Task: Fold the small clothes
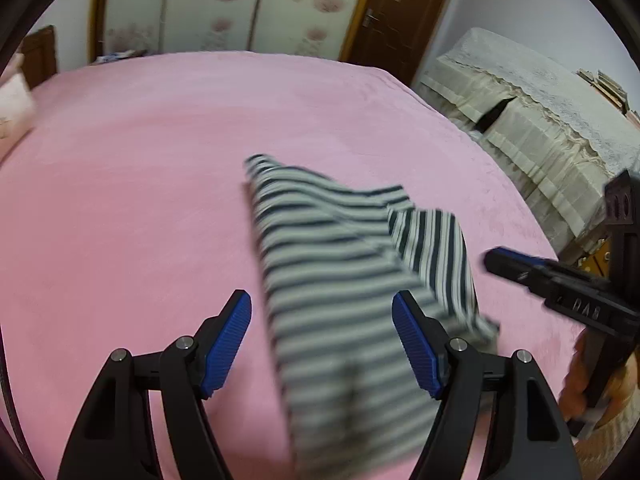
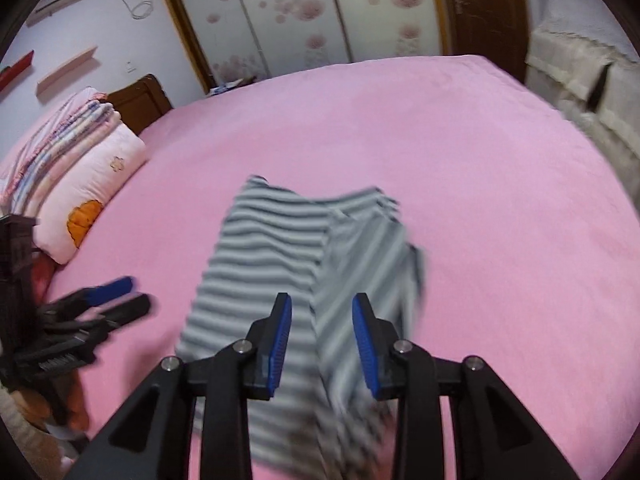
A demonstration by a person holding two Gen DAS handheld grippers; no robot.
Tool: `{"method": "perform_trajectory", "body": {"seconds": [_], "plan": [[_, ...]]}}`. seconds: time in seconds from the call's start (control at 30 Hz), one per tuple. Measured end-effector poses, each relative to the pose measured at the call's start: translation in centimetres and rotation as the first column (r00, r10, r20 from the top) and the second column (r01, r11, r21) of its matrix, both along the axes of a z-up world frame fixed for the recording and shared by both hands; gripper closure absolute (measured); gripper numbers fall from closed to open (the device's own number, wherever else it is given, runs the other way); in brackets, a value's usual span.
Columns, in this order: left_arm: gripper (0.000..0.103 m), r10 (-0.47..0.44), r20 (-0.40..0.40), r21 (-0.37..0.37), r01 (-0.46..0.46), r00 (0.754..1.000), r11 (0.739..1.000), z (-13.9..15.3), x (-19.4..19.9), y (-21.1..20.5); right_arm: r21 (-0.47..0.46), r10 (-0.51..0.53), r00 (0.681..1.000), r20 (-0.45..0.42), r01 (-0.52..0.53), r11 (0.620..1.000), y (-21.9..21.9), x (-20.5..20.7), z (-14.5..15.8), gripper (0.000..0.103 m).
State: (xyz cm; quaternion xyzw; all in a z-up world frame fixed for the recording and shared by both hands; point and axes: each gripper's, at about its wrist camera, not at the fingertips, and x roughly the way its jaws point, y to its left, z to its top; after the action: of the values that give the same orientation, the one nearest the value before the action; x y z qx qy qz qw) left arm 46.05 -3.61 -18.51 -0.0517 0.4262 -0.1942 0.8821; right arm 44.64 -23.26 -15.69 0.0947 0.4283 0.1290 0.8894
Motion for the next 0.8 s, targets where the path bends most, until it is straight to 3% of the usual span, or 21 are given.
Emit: {"method": "perform_trajectory", "body": {"seconds": [0.17, 0.27, 0.3, 0.33, 0.4, 0.57, 0.8], "plan": [[0.031, 0.013, -0.062, 0.003, -0.013, 0.998, 1.000, -3.4, 6.2, -2.3, 0.039, 0.051, 0.995, -0.087, -0.048, 0.998, 1.4, 6.6, -4.0, 0.076], [0.031, 0.030, -0.115, 0.098, -0.019, 0.993, 0.995, -6.3, 8.4, -2.6, -0.059, 0.002, 0.989, -0.151, -0.011, 0.998, 0.9, 8.9, -6.8, 0.087], [0.031, 0.039, -0.145, 0.125, -0.021, 0.989, 0.992, -7.4, 8.9, -2.3, -0.103, -0.028, 0.986, -0.165, 0.011, 0.995, 0.2, 9.5, -7.7, 0.097], [0.031, 0.040, -0.170, 0.125, -0.019, 0.985, 0.992, -8.4, 9.3, -1.9, -0.114, -0.040, 0.984, -0.175, 0.020, 0.993, -0.6, 9.7, -8.4, 0.103], [0.031, 0.040, -0.170, 0.094, -0.024, 0.985, 0.995, -9.1, 9.5, -1.1, -0.075, -0.051, 0.981, -0.188, 0.038, 0.996, -2.3, 9.7, -9.3, 0.103], [0.030, 0.042, -0.147, 0.079, -0.031, 0.988, 0.996, -8.7, 9.1, -0.6, -0.092, -0.107, 0.984, -0.144, 0.094, 0.991, -4.8, 8.7, -8.7, 0.103], [0.030, 0.117, -0.033, 0.117, -0.112, 0.993, 0.987, -4.4, 7.1, 1.5, -0.067, -0.127, 0.986, -0.106, 0.121, 0.990, -7.0, 5.9, -5.5, 0.101]]}}
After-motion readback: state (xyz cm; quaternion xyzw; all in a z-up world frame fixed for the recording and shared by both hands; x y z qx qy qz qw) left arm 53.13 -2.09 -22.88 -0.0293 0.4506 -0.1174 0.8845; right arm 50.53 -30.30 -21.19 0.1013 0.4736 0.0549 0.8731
